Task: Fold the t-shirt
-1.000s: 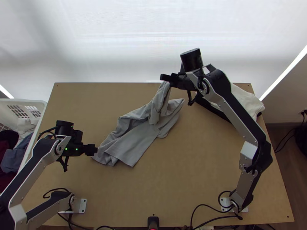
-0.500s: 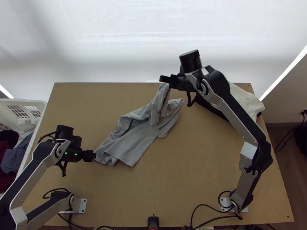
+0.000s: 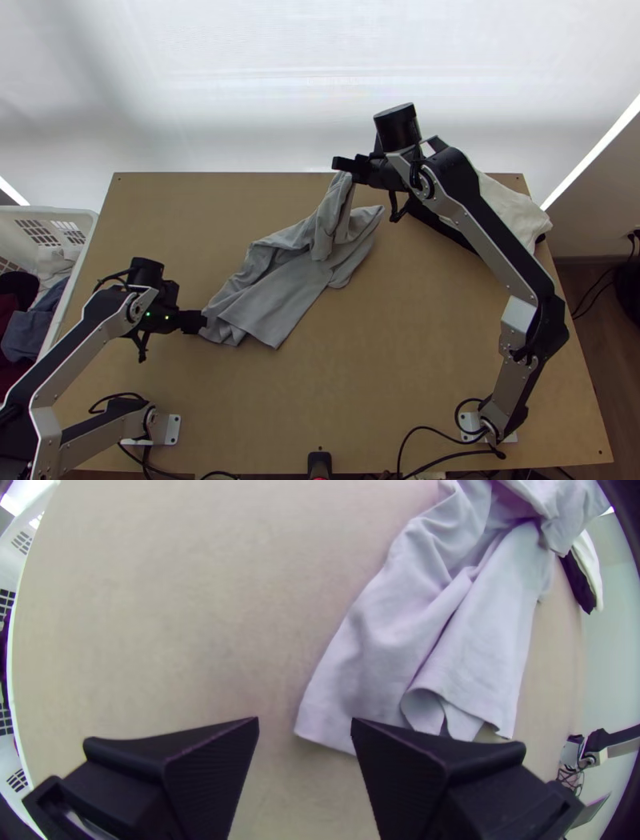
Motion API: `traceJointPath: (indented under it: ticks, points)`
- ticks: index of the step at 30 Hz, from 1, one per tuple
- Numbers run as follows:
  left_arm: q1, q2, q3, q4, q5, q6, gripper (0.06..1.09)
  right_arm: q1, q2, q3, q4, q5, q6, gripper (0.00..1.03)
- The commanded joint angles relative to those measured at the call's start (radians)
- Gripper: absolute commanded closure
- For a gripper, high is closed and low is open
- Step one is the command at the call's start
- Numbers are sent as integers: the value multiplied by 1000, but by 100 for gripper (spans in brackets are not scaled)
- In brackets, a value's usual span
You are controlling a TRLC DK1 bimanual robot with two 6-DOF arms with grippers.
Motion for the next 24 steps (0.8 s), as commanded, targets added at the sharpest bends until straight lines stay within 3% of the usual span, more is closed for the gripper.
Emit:
traceJointPath:
  ticks: [1,3,7,8,13,24]
  points:
    - [-16,31,-32,18,-17,-20,40,1,-46,-16,9,15,13,100]
    - [-24,35,-38,41,-33,-21,56,1,-48,-16,11,15,13,100]
    - [-30,19,-52,63,-67,-23,101,-7,-49,-15,12,15,13,100]
    - [-34,6,-57,66,-68,-23,104,-8,-49,-15,12,15,13,100]
    - [-13,-49,-29,87,-70,-23,104,-28,-57,-10,19,15,13,100]
    - [165,-47,345,73,-71,-73,104,-76,-66,64,71,40,-18,100]
